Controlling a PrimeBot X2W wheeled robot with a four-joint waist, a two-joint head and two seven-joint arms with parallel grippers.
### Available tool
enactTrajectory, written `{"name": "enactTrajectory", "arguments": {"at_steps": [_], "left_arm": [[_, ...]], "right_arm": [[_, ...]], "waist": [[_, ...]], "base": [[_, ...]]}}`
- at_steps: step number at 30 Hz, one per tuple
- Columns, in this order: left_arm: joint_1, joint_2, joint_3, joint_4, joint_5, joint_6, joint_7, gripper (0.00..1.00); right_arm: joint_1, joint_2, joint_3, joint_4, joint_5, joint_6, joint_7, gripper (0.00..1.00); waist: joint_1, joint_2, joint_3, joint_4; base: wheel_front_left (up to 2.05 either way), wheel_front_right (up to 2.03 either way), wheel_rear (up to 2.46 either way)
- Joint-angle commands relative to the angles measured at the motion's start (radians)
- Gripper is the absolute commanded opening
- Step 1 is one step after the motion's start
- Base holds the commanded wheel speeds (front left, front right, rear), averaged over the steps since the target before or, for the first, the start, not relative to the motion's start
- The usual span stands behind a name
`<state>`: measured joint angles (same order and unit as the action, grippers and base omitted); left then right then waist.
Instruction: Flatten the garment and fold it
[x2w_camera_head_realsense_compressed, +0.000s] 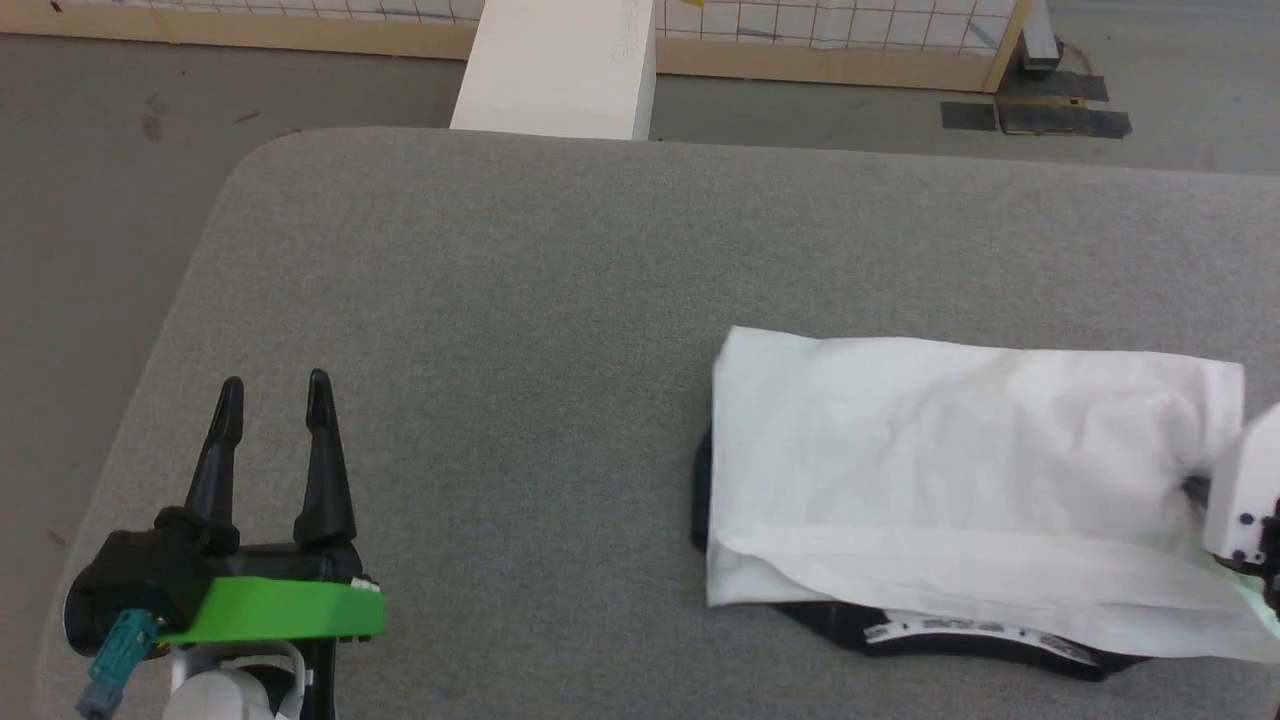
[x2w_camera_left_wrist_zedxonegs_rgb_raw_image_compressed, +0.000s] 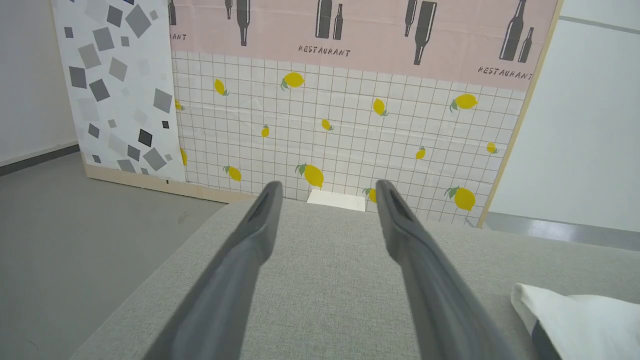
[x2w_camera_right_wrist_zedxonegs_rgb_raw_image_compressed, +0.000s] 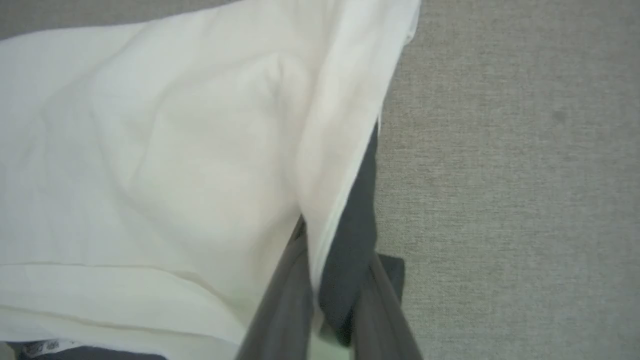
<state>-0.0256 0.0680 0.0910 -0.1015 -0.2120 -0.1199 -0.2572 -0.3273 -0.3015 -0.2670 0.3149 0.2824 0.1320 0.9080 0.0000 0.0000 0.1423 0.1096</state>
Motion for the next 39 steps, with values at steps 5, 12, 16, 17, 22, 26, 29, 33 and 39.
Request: {"name": "enactTrajectory", "arguments": {"at_steps": [5, 12, 16, 17, 22, 26, 29, 33, 39], "left_arm": [[0.027, -0.008, 0.006, 0.011, 0.010, -0.005, -0.005, 1.00], [0.050, -0.011, 0.015, 0.016, 0.017, -0.007, -0.005, 1.00], [0.058, -0.013, 0.011, 0.015, 0.018, -0.007, -0.005, 1.00], [0.059, -0.013, 0.009, 0.015, 0.018, -0.007, -0.005, 1.00], [0.058, -0.015, -0.011, 0.020, 0.016, -0.008, -0.005, 1.00], [0.049, -0.016, -0.032, 0.027, 0.013, -0.009, -0.005, 1.00], [0.042, -0.016, -0.041, 0.033, 0.012, -0.009, -0.005, 1.00], [0.034, -0.016, -0.052, 0.040, 0.009, -0.010, -0.005, 1.00], [0.023, -0.016, -0.060, 0.047, 0.002, -0.010, -0.005, 1.00]], "right_arm": [[-0.024, 0.010, -0.035, -0.005, -0.055, -0.001, 0.020, 0.00], [0.002, -0.004, 0.125, -0.201, -0.043, -0.001, 0.123, 0.00], [0.026, -0.006, 0.211, -0.321, 0.013, -0.001, 0.175, 0.00], [0.028, -0.003, 0.229, -0.338, 0.023, -0.001, 0.182, 0.00], [0.015, 0.045, 0.323, -0.363, 0.061, -0.001, 0.172, 0.00], [-0.015, 0.078, 0.395, -0.309, 0.059, -0.001, 0.135, 0.00], [-0.044, 0.115, 0.422, -0.241, 0.054, -0.001, 0.105, 0.00], [-0.091, 0.162, 0.434, -0.129, 0.023, -0.001, 0.054, 0.00], [-0.143, 0.203, 0.433, 0.020, -0.022, -0.001, -0.015, 0.00]], "waist": [[0.0000, 0.0000, -0.027, 0.001], [0.0000, 0.0000, -0.065, 0.004], [0.0000, 0.0000, -0.073, 0.007], [0.0000, 0.0000, -0.073, 0.009], [0.0000, 0.0000, -0.071, 0.027], [0.0000, 0.0000, -0.058, 0.052], [0.0000, 0.0000, -0.049, 0.070], [0.0000, 0.0000, -0.030, 0.097], [0.0000, 0.0000, 0.004, 0.120]], "base": [[0.00, 0.00, 0.00], [0.00, 0.00, 0.00], [0.00, 0.00, 0.00], [0.00, 0.00, 0.00], [0.00, 0.00, 0.00], [0.00, 0.00, 0.00], [0.00, 0.00, 0.00], [0.00, 0.00, 0.00], [0.00, 0.00, 0.00]]}}
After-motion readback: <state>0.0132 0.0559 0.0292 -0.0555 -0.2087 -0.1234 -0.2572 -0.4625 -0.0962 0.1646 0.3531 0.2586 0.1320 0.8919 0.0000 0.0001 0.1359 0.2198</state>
